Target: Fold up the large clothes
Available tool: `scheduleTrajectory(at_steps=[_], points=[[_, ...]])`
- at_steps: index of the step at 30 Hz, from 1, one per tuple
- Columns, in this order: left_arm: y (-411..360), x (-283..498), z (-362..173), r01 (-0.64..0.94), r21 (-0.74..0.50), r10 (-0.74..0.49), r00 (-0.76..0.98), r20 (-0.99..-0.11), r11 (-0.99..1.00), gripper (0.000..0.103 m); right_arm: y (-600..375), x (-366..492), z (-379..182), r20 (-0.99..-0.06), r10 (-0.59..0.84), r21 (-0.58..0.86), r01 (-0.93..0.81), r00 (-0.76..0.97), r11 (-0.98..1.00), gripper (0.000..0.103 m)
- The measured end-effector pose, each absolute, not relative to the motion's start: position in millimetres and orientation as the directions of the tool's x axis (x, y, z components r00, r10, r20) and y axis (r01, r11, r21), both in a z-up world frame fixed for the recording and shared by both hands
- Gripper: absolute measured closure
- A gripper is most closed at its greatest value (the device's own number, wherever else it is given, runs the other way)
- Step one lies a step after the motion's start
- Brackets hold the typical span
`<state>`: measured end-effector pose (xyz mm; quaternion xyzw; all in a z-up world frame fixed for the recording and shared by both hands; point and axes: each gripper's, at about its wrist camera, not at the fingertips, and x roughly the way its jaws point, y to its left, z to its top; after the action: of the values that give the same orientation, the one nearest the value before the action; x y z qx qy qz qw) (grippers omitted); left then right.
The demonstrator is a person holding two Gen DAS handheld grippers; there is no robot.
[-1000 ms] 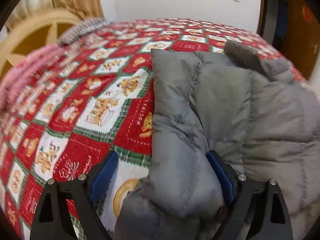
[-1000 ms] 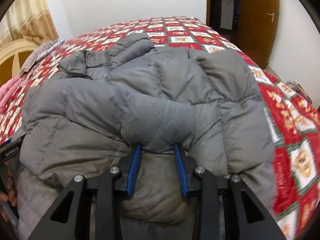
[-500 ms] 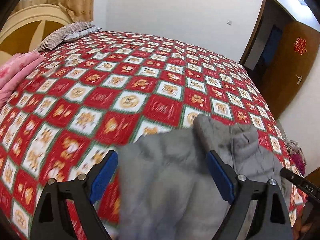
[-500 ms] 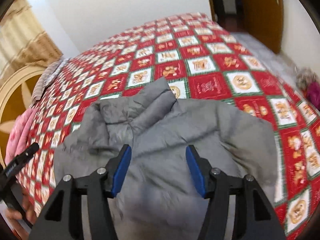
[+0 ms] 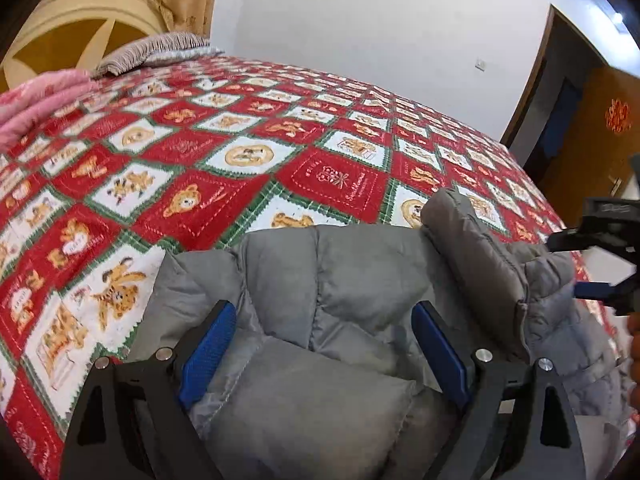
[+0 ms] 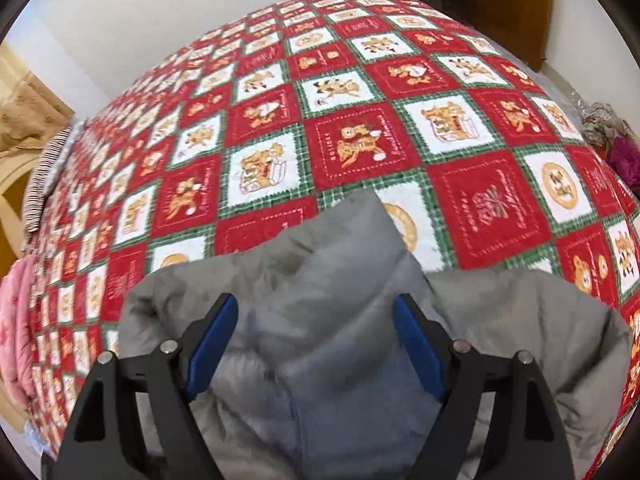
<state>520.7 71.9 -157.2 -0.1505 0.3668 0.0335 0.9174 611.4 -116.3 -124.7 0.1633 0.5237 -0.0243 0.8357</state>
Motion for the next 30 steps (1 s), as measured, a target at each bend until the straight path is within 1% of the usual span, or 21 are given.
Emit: scheduleTrajectory(at_steps=[4,6,7,8,9,10,11,13,17,21,24,26,30], points=[[75,522,-157,-0.159,-0.282,-0.078,0.735,-0.674,0.946,0.013,-111,630,-142,-0.92,0.062,0.17,0.251,0.388,0.953,0.02],[76,524,-157,-0.15,-0.296,-0.095,0.733,-0.674,0.943,0.013,-111,632,-146,-0.926,0.045,0.145,0.245,0.375,0.959,0.021],[77,524,-157,-0.148,-0.303,-0.101,0.733,-0.673,0.942,0.013,-112,630,-146,-0.927,0.039,0.137,0.241,0.372,0.961,0.026],[78,524,-158,-0.145,-0.311,-0.11,0.733,-0.671,0.939,0.013,-113,627,-145,-0.928,0.041,0.135,0.234,0.369,0.963,0.042],[79,524,-158,-0.141,-0.32,-0.118,0.733,-0.67,0.937,0.013,-115,623,-142,-0.933,0.036,0.124,0.226,0.358,0.966,0.054],[80,524,-158,-0.139,-0.326,-0.124,0.734,-0.668,0.935,0.013,-116,620,-140,-0.936,0.028,0.112,0.222,0.35,0.969,0.074],[81,524,-158,-0.137,-0.335,-0.132,0.734,-0.666,0.932,0.013,-120,616,-136,-0.939,0.022,0.102,0.217,0.342,0.971,0.082],[83,523,-159,-0.134,-0.348,-0.142,0.736,-0.662,0.928,0.013,-128,605,-127,-0.939,0.042,0.111,0.184,0.342,0.977,0.086],[87,522,-159,-0.124,-0.369,-0.161,0.743,-0.65,0.921,0.013,-147,568,-112,-0.934,0.007,0.061,0.141,0.358,0.988,0.09],[87,520,-158,-0.107,-0.381,-0.177,0.751,-0.637,0.918,0.013,-176,532,-124,-0.935,0.015,0.083,0.177,0.354,0.981,0.091],[86,519,-157,-0.075,-0.399,-0.208,0.757,-0.619,0.914,0.013,-182,514,-142,-0.914,0.016,0.093,0.171,0.405,0.981,0.091],[89,518,-156,-0.059,-0.427,-0.236,0.762,-0.603,0.902,0.013,-185,505,-155,-0.875,0.018,0.117,0.177,0.485,0.977,0.091],[100,517,-156,-0.031,-0.516,-0.304,0.776,-0.552,0.856,0.013,-185,486,-168,-0.751,0.021,0.133,0.119,0.66,0.984,0.09]])
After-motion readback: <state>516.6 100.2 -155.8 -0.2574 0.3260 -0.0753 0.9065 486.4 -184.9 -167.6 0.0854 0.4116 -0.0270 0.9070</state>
